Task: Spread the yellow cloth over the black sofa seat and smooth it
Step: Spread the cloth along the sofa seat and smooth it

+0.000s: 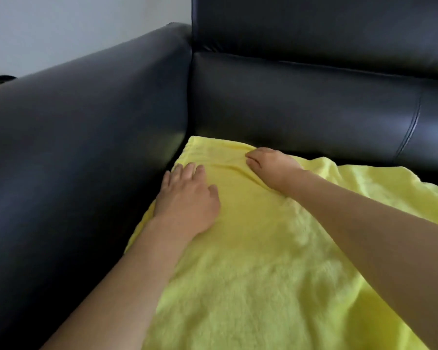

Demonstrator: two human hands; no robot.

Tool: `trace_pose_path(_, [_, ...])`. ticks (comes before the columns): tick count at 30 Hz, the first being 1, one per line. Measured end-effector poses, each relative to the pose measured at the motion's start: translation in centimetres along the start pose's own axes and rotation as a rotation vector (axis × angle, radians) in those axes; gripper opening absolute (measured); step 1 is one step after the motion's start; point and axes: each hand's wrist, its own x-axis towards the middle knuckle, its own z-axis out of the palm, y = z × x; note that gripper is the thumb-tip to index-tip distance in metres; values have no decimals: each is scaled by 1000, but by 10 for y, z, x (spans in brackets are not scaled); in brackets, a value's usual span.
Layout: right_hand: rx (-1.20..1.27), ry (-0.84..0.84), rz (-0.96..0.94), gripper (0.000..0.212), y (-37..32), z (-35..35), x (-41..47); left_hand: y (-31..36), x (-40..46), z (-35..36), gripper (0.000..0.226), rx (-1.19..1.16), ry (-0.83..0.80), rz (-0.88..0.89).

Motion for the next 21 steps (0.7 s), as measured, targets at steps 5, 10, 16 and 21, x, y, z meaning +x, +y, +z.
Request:
trace_pose_path(5, [-15,114,142,30,-39,-24,-4,-20,-70,-1,61,-32,35,-42])
trace_pose_path(10, [79,-61,-57,57,-90,4,-62,-35,-112,11,65,-33,108,-11])
trace_pose_path(16, [-39,-23,-41,59,-90,28,-59,-37,-105,19,57,-76,136,-39])
trace_pose_path(21, [-131,222,4,48,-103,12,-105,-40,-108,15,49,-123,159,-18])
